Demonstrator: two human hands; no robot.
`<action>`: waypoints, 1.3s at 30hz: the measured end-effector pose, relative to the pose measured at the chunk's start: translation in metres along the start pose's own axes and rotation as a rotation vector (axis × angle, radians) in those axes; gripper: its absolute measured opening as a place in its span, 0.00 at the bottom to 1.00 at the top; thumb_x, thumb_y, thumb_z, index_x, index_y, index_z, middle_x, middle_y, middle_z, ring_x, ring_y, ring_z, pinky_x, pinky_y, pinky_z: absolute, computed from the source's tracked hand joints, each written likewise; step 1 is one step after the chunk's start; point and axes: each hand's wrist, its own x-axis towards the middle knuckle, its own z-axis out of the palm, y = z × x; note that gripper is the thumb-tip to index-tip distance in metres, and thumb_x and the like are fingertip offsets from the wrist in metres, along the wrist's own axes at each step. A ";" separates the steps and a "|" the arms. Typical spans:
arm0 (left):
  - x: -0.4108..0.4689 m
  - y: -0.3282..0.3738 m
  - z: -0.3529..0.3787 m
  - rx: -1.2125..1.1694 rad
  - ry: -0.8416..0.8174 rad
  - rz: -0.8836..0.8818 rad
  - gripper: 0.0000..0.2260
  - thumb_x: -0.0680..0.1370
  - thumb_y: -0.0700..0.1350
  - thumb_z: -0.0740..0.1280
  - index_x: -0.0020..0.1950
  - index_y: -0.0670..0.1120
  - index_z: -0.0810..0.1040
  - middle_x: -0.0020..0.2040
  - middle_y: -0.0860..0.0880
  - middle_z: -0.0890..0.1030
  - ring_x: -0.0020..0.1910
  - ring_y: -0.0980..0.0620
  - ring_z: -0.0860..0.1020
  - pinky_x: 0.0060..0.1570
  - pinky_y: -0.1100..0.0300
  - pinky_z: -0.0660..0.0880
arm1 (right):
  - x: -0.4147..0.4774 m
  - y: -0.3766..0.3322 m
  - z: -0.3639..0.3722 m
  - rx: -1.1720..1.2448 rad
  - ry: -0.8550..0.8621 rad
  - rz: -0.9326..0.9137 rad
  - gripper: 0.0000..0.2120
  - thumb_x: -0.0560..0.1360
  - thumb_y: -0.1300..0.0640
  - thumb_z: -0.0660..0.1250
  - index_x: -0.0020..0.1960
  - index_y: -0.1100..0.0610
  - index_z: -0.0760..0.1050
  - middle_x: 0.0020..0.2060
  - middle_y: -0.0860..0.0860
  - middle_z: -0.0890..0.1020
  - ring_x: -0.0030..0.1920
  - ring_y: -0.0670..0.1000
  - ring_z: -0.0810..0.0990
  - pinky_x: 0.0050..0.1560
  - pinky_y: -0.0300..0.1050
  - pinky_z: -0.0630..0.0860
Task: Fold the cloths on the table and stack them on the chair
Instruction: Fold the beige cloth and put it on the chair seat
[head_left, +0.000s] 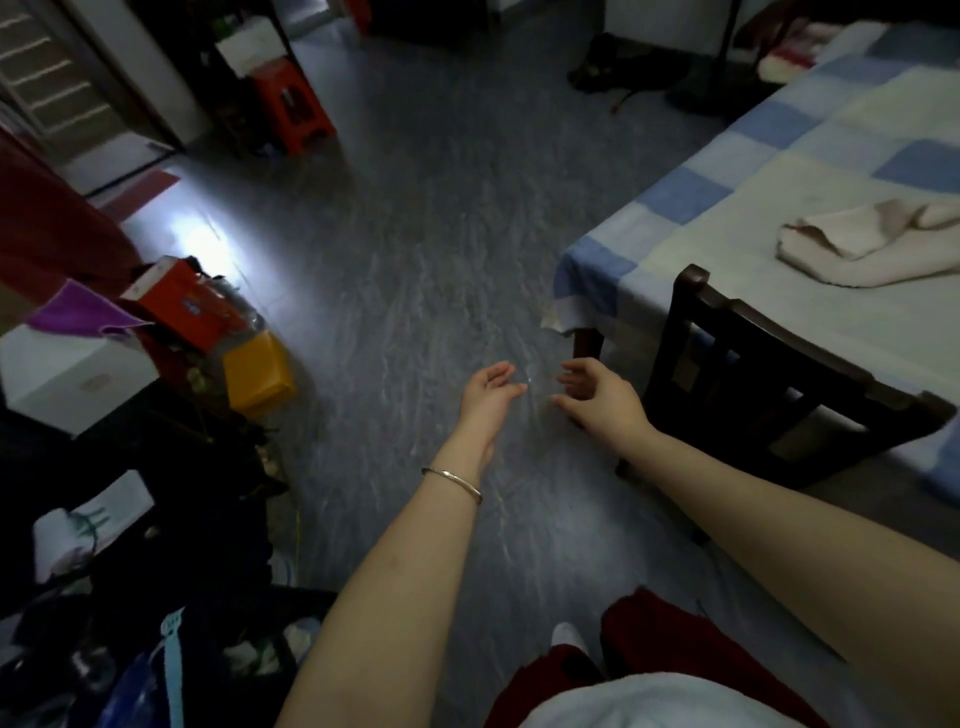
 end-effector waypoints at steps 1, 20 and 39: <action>0.004 0.003 0.001 -0.003 -0.012 -0.001 0.21 0.75 0.29 0.62 0.68 0.35 0.66 0.69 0.40 0.71 0.70 0.47 0.69 0.57 0.64 0.64 | 0.003 -0.002 0.000 -0.005 0.007 0.002 0.22 0.70 0.60 0.73 0.62 0.59 0.73 0.56 0.54 0.81 0.56 0.52 0.80 0.61 0.45 0.74; 0.129 0.072 0.047 0.031 -0.144 -0.013 0.22 0.74 0.27 0.61 0.68 0.35 0.67 0.68 0.40 0.71 0.69 0.47 0.69 0.57 0.64 0.65 | 0.136 -0.031 -0.017 -0.001 0.177 0.002 0.21 0.70 0.58 0.73 0.60 0.57 0.73 0.56 0.52 0.81 0.57 0.50 0.79 0.63 0.48 0.73; 0.271 0.144 0.158 0.088 -0.286 -0.042 0.20 0.74 0.28 0.62 0.66 0.37 0.69 0.66 0.40 0.73 0.67 0.47 0.71 0.60 0.61 0.69 | 0.289 -0.045 -0.105 0.015 0.317 0.092 0.21 0.72 0.57 0.71 0.64 0.56 0.71 0.59 0.52 0.79 0.60 0.50 0.77 0.59 0.41 0.72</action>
